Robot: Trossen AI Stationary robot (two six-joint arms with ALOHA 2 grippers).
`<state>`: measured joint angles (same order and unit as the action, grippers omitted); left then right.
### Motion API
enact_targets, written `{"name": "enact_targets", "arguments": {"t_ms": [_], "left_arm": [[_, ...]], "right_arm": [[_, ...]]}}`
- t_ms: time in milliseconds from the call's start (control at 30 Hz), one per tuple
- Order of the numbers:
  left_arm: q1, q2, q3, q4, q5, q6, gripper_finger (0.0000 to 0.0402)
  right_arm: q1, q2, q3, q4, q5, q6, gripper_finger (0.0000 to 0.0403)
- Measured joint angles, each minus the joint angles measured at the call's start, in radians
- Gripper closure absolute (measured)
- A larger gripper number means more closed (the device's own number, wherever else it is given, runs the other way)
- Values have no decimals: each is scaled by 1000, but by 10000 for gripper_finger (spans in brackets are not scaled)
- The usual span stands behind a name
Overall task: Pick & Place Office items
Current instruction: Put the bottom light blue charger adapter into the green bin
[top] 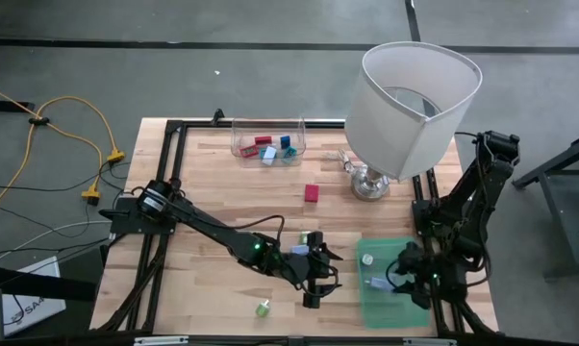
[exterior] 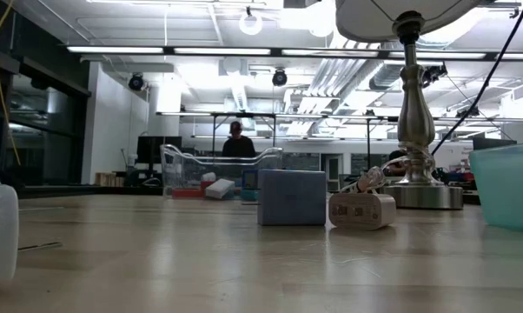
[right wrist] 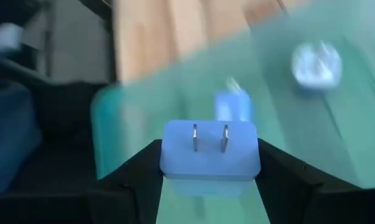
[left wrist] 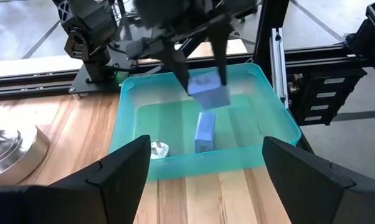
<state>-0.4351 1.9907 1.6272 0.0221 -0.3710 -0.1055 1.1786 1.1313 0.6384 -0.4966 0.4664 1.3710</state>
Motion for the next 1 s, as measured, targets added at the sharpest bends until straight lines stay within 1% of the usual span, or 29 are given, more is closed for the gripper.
{"name": "enact_targets", "arguments": {"t_ms": [133, 267, 367, 733, 800, 1000], "left_arm": [[0, 0, 0, -4, 1, 0, 102], [0, 0, 0, -28, 1, 0, 102], [0, 2, 0, -37, 1, -22, 102], [0, 4, 0, -67, 2, -26, 102], [0, 4, 0, -67, 2, -26, 102], [0, 5, 0, -67, 2, -26, 102]], "right_arm": [[0, 0, 0, -104, -103, 101, 202], [0, 0, 0, -164, -160, 167, 203], [0, 0, 0, -187, -162, 202, 201], [-22, 5, 0, -211, -161, 204, 198], [-35, 23, 0, -235, -164, 204, 199], [-84, 101, 0, -241, -231, 195, 199]]}}
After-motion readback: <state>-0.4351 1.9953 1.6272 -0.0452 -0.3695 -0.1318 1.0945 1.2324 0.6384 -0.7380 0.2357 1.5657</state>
